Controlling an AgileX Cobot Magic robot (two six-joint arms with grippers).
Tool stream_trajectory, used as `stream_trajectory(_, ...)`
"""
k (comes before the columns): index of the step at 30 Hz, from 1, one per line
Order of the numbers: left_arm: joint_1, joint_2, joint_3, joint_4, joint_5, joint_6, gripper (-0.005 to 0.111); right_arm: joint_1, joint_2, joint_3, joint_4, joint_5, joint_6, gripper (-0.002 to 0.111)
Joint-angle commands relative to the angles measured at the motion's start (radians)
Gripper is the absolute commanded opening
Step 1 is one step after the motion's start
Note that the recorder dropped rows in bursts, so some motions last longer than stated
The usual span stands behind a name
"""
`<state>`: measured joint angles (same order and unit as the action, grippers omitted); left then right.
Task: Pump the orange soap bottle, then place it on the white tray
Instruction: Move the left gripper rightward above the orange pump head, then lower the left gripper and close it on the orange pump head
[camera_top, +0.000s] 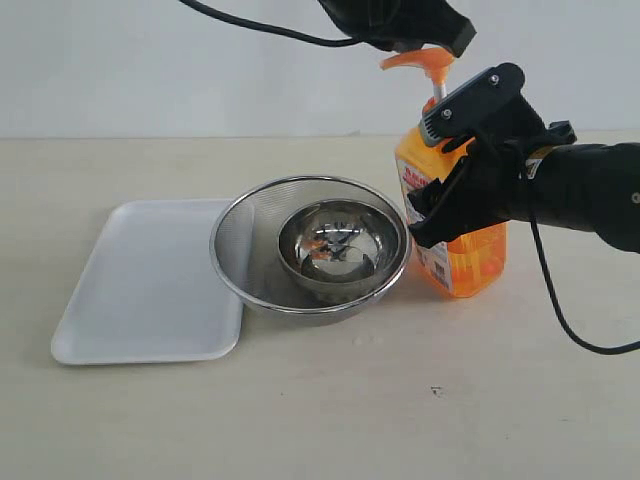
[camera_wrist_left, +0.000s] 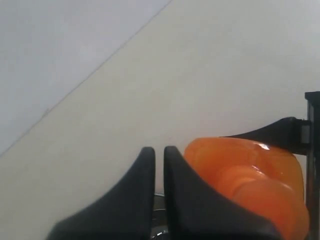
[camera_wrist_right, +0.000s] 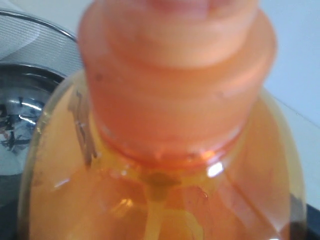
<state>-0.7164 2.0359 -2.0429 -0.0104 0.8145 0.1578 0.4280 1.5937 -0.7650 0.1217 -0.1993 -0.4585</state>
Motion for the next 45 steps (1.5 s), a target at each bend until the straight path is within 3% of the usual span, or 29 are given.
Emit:
stream_trajectory(1,-0.003,-0.008,-0.005,0.027,0.026,-0.027,0.005,0.001,0.004,0.006,0.001,0.025,0.008,0.0)
stream_trajectory(45,-0.003,-0.027,-0.005,0.01,0.126,-0.067,0.005,0.001,0.004,0.006,0.003,0.002,0.008,0.0)
